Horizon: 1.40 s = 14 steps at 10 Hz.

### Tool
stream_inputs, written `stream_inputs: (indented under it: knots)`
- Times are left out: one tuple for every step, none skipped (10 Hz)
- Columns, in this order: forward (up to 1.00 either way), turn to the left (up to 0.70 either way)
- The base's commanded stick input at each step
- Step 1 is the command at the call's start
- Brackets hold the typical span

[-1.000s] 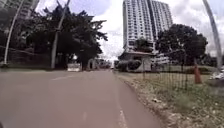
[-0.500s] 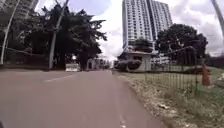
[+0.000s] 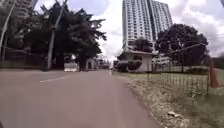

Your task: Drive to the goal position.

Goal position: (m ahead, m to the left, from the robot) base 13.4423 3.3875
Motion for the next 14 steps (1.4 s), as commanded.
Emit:
stream_inputs:
  knots:
    - [0.7, 0.0]
    - [0.7, 0.0]
    - [0.7, 0.0]
    - [0.7, 0.0]
    - [0.7, 0.0]
    - [0.7, 0.0]
    - [0.7, 0.0]
    - [0.7, 0.0]
    - [0.7, 0.0]
    - [0.7, 0.0]
    - [0.7, 0.0]
    - [0.7, 0.0]
    - [0.7, 0.0]
    - [0.7, 0.0]
